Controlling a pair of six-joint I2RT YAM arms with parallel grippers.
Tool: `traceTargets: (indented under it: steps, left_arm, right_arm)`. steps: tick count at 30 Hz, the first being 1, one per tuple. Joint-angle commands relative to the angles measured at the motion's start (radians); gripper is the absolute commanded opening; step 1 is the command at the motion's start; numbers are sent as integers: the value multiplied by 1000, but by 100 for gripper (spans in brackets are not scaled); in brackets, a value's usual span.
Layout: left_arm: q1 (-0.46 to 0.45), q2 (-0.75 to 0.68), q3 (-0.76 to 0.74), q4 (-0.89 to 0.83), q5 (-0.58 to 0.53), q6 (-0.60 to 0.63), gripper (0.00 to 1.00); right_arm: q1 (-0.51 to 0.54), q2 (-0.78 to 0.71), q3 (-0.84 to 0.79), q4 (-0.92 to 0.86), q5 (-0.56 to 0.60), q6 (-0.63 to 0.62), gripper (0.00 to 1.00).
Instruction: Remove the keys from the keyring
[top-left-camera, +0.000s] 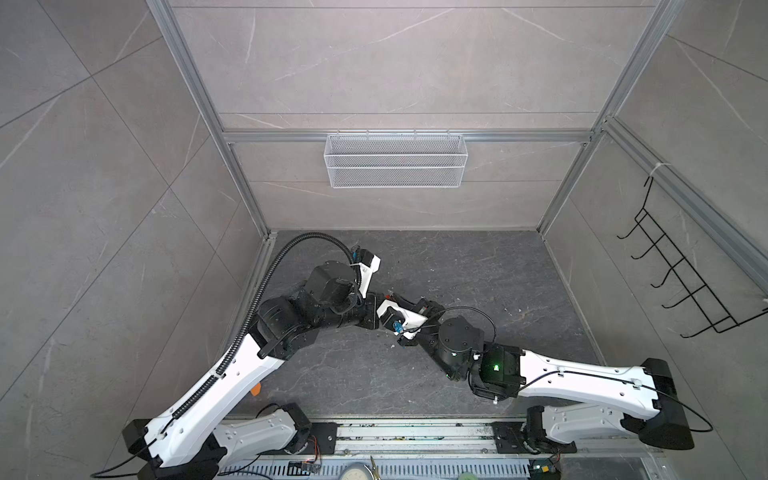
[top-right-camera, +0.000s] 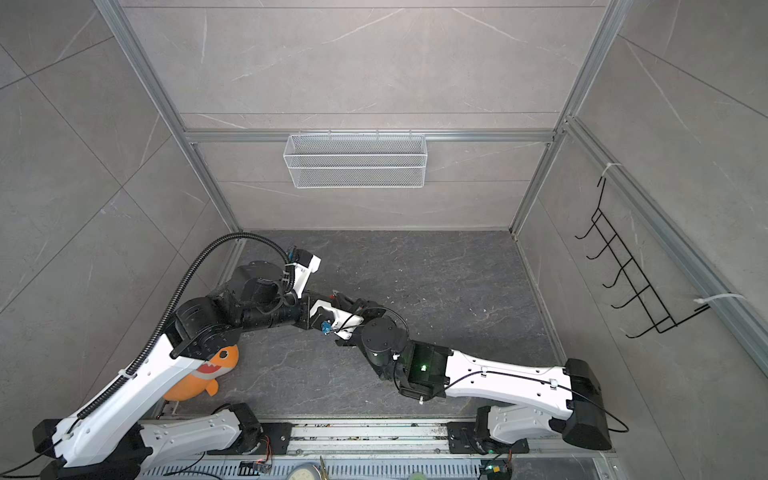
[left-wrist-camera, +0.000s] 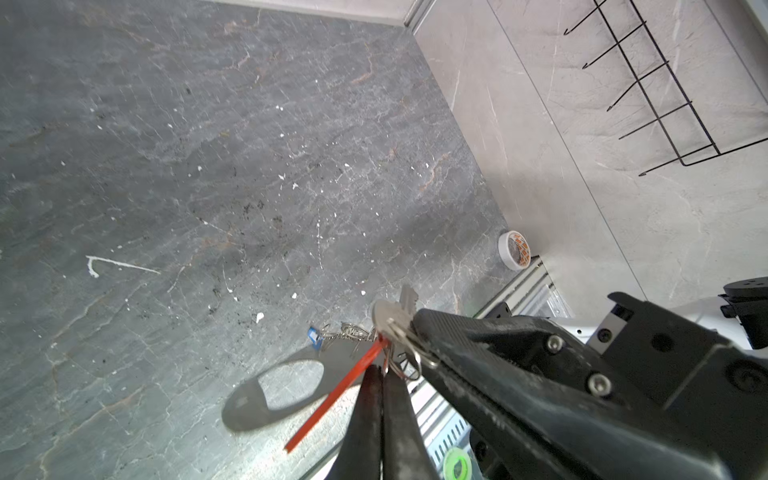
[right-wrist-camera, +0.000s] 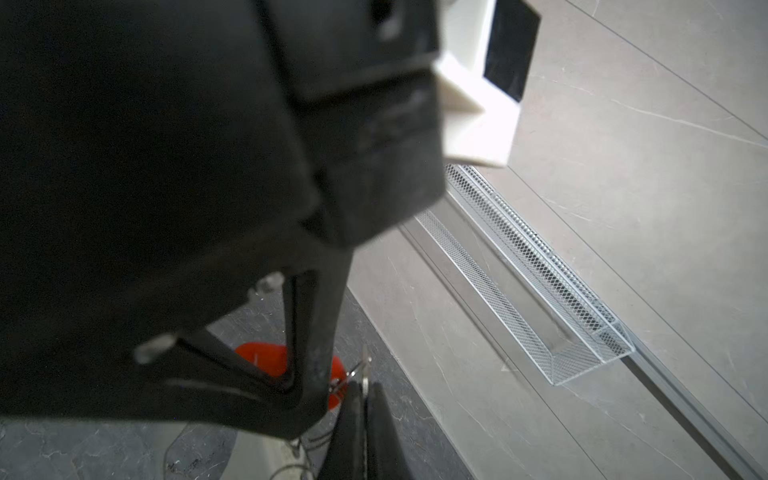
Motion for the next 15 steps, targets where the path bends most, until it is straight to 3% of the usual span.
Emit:
traceTargets:
  steps: [1,15]
  left_arm:
    - [9,-3,-5,-62,-107,-11,0]
    - [15,-77,-55,-14,-118,15,0]
  right_arm:
    - [23,-29,-8,217,23,1,0]
    - [21,-52,-87,196,44,109,0]
